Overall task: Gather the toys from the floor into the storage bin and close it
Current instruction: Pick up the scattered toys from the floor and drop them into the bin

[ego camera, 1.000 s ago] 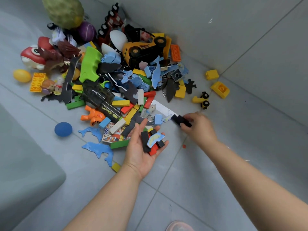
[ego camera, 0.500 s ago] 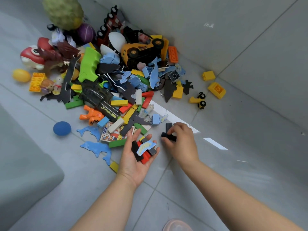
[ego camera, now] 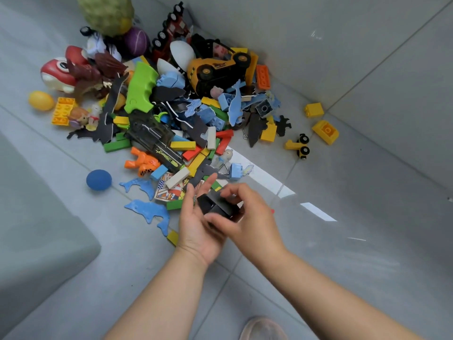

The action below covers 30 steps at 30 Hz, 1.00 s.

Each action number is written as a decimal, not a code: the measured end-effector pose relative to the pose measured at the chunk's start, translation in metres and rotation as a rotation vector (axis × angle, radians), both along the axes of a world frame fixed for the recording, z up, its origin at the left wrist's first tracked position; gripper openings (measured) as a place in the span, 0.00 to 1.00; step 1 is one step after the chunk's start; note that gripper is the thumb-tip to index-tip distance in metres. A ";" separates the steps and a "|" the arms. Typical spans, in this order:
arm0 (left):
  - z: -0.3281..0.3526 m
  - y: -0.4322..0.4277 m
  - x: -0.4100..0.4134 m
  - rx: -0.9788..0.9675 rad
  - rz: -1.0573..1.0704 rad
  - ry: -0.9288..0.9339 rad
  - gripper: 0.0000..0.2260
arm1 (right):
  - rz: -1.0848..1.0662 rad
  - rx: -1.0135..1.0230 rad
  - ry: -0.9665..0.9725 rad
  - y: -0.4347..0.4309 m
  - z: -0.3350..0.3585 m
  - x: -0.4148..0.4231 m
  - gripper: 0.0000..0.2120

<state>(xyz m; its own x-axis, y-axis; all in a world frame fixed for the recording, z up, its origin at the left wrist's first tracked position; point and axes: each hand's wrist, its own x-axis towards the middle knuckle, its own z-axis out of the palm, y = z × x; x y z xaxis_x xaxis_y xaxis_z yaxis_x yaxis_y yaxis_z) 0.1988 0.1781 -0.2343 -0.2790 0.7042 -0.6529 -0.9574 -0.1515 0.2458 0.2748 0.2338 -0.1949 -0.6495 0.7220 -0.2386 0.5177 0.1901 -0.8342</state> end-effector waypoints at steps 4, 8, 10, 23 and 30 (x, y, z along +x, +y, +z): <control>0.000 -0.002 -0.006 0.016 0.004 0.013 0.16 | -0.146 0.150 0.037 0.038 -0.012 -0.003 0.06; 0.000 -0.006 -0.011 -0.016 0.033 0.000 0.15 | 0.098 0.203 -0.330 0.073 -0.051 -0.020 0.26; 0.001 -0.009 -0.012 -0.036 0.045 -0.004 0.16 | 0.159 0.248 -0.391 0.074 -0.061 -0.026 0.25; 0.131 -0.035 -0.031 -0.118 0.176 0.319 0.17 | 0.098 -0.079 0.501 -0.051 0.080 -0.048 0.17; 0.246 -0.130 -0.078 -0.297 0.627 0.787 0.19 | 0.443 -0.039 0.854 -0.141 0.197 -0.123 0.18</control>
<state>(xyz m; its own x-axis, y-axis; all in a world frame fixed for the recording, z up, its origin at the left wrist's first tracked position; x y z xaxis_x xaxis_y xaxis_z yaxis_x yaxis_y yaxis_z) 0.1205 0.0479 0.0116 -0.9593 0.1277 -0.2517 -0.2820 -0.3974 0.8733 0.1517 0.0924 0.0024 -0.8271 0.3708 0.4224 -0.3792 0.1866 -0.9063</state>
